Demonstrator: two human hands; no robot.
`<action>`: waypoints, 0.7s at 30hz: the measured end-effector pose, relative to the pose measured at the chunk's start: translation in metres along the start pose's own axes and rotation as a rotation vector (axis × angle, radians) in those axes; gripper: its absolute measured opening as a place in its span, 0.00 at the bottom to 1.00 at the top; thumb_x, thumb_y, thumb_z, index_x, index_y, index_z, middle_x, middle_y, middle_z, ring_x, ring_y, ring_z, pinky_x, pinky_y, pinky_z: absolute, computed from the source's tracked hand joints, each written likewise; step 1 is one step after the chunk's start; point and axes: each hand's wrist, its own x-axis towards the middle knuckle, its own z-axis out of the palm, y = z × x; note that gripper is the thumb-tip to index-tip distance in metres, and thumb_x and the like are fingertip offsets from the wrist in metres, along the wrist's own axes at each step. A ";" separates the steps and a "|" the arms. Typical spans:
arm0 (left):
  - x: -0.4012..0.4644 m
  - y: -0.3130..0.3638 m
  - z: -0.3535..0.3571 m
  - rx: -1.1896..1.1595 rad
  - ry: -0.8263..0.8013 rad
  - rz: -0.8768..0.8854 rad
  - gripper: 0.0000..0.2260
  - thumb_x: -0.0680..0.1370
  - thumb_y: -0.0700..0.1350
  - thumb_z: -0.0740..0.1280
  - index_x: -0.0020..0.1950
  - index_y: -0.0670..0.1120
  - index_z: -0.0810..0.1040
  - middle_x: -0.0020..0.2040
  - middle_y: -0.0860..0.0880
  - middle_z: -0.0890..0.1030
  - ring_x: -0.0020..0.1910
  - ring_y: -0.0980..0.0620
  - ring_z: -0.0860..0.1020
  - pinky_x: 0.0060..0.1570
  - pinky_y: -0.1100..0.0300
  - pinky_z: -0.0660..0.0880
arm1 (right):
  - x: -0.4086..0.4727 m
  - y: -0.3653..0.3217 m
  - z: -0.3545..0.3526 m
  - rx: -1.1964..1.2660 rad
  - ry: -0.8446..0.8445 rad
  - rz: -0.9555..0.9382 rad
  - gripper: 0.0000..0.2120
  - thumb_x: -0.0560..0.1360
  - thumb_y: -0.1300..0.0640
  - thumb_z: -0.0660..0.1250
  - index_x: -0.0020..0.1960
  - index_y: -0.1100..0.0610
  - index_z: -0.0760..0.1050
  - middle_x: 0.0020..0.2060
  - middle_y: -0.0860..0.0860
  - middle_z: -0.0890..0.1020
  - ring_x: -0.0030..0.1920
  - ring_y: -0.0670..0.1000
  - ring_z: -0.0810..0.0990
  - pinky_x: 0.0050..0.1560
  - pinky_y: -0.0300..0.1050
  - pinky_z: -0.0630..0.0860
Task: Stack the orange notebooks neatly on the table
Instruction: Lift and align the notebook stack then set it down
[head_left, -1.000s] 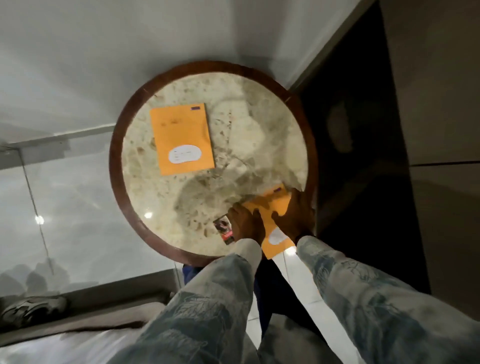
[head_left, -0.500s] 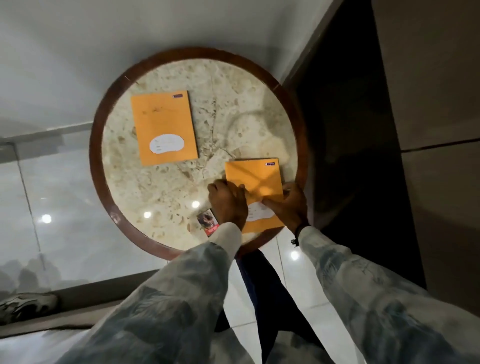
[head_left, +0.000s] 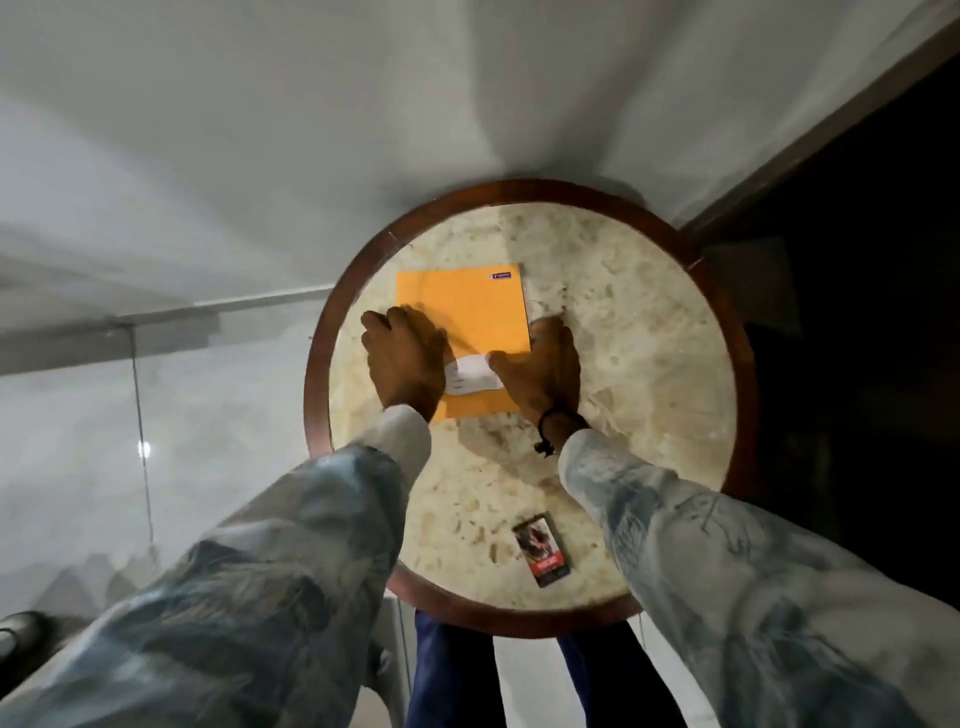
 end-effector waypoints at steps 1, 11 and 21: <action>-0.001 -0.005 0.002 0.065 0.015 0.033 0.22 0.82 0.52 0.67 0.69 0.37 0.71 0.68 0.37 0.71 0.64 0.34 0.74 0.60 0.42 0.76 | 0.000 0.001 0.005 -0.031 -0.007 0.012 0.26 0.69 0.51 0.77 0.60 0.63 0.72 0.59 0.60 0.77 0.59 0.63 0.78 0.54 0.58 0.78; 0.033 -0.027 -0.003 -0.357 -0.200 -0.014 0.25 0.74 0.47 0.77 0.67 0.40 0.76 0.63 0.39 0.81 0.60 0.37 0.80 0.60 0.41 0.80 | 0.015 -0.001 0.008 -0.041 0.053 0.055 0.19 0.69 0.47 0.79 0.46 0.62 0.80 0.47 0.60 0.84 0.49 0.61 0.83 0.42 0.46 0.74; -0.018 -0.026 -0.003 -0.636 0.084 0.381 0.17 0.84 0.45 0.66 0.70 0.42 0.67 0.52 0.58 0.79 0.49 0.65 0.79 0.44 0.77 0.72 | -0.004 -0.023 -0.017 0.414 0.319 -0.307 0.15 0.74 0.61 0.76 0.60 0.55 0.80 0.53 0.53 0.85 0.52 0.50 0.85 0.49 0.40 0.85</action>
